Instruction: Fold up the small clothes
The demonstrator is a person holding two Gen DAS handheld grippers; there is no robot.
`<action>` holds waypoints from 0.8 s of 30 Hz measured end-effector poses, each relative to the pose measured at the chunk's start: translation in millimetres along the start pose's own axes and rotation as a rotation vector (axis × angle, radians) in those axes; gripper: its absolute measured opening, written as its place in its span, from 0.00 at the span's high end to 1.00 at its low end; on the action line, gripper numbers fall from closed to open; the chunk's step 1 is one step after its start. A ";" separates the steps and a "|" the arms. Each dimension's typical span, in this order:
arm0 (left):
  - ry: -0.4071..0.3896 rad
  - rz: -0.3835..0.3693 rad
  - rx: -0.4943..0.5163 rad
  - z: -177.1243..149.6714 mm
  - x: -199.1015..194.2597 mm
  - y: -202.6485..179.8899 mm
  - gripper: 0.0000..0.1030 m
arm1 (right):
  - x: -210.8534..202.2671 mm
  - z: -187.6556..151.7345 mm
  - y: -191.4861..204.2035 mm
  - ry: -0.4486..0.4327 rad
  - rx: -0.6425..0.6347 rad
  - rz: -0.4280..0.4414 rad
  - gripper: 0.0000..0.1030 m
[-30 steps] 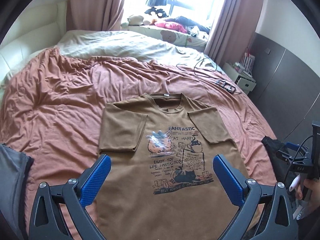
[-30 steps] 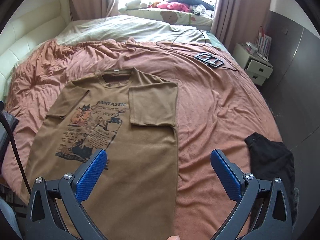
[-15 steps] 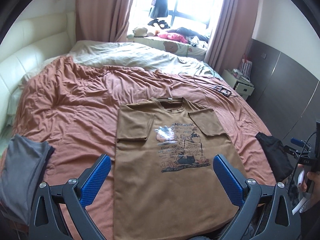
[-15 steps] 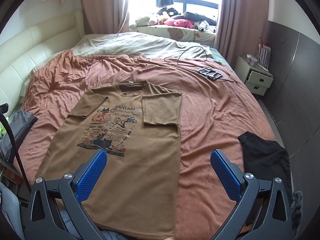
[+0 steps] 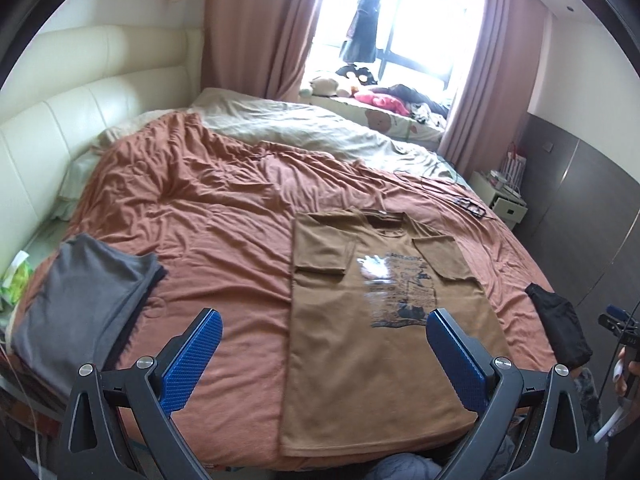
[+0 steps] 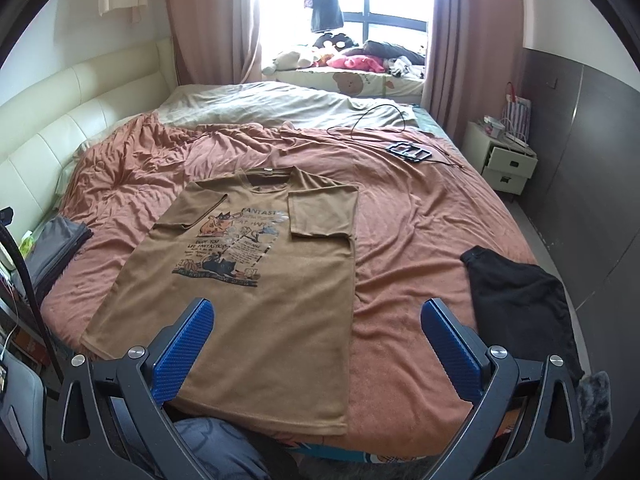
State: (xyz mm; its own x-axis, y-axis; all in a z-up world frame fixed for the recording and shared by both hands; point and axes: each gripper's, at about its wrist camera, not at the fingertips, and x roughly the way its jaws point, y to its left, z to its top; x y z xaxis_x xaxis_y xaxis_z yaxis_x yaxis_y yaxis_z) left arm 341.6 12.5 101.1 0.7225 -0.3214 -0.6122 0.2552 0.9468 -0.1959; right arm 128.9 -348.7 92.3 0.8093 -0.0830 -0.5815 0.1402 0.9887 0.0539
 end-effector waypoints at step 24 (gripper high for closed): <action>-0.008 0.023 -0.030 -132.6 -27.1 63.0 0.01 | 1.0 -108.4 -34.9 -0.026 0.138 0.066 0.00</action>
State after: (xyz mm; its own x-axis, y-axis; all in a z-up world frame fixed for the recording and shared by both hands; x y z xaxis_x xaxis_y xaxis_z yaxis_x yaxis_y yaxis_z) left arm 252.9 82.8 3.8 0.7330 -0.2992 -0.6109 0.2190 0.9541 -0.2045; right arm 63.0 -369.7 1.9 0.8339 -0.0231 -0.5515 0.1612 0.9658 0.2033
